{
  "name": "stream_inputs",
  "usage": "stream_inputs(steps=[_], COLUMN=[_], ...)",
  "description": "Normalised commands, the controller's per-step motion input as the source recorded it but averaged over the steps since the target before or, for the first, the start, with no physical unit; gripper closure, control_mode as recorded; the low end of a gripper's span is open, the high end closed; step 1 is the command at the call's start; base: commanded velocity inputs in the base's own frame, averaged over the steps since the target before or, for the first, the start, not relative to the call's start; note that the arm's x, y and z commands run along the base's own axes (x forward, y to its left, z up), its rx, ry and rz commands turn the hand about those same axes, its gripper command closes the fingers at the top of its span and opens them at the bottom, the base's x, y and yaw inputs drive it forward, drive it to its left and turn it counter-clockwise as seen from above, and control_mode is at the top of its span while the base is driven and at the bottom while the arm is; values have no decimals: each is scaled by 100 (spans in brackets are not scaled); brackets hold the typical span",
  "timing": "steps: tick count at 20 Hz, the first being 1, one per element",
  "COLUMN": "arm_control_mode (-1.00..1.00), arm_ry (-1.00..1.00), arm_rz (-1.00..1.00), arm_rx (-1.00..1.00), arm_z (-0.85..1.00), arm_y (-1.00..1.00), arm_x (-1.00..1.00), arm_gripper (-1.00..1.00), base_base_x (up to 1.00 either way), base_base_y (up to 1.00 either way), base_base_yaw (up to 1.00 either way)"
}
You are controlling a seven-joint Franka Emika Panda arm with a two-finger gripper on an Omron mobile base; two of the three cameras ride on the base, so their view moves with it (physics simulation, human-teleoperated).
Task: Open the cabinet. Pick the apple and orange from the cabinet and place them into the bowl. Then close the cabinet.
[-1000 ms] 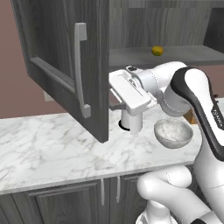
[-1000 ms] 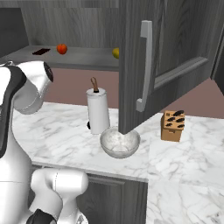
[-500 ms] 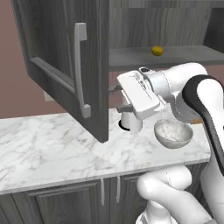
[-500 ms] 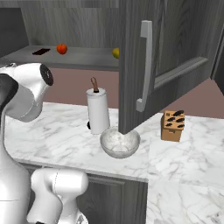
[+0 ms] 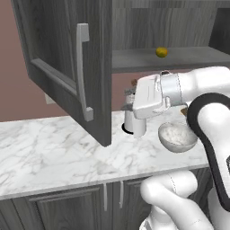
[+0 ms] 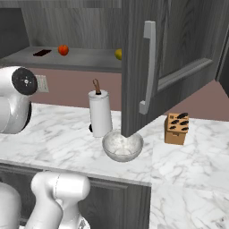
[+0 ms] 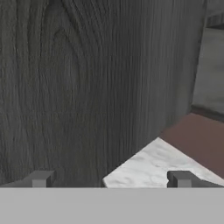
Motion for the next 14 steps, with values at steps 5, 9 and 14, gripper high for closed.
stream_inputs(steps=[5,9,14], arm_control_mode=[-100,-100,-100], arm_ry=[14,16,17], arm_rz=[-32,-29,-20], arm_rx=[-3,-1,0], arm_z=[20,18,2], arm_y=[-12,-19,-36], arm_x=[7,18,51], arm_gripper=[-100,-100,-100], base_base_x=[0,0,0], base_base_y=[0,0,0], base_base_yaw=[0,0,0])
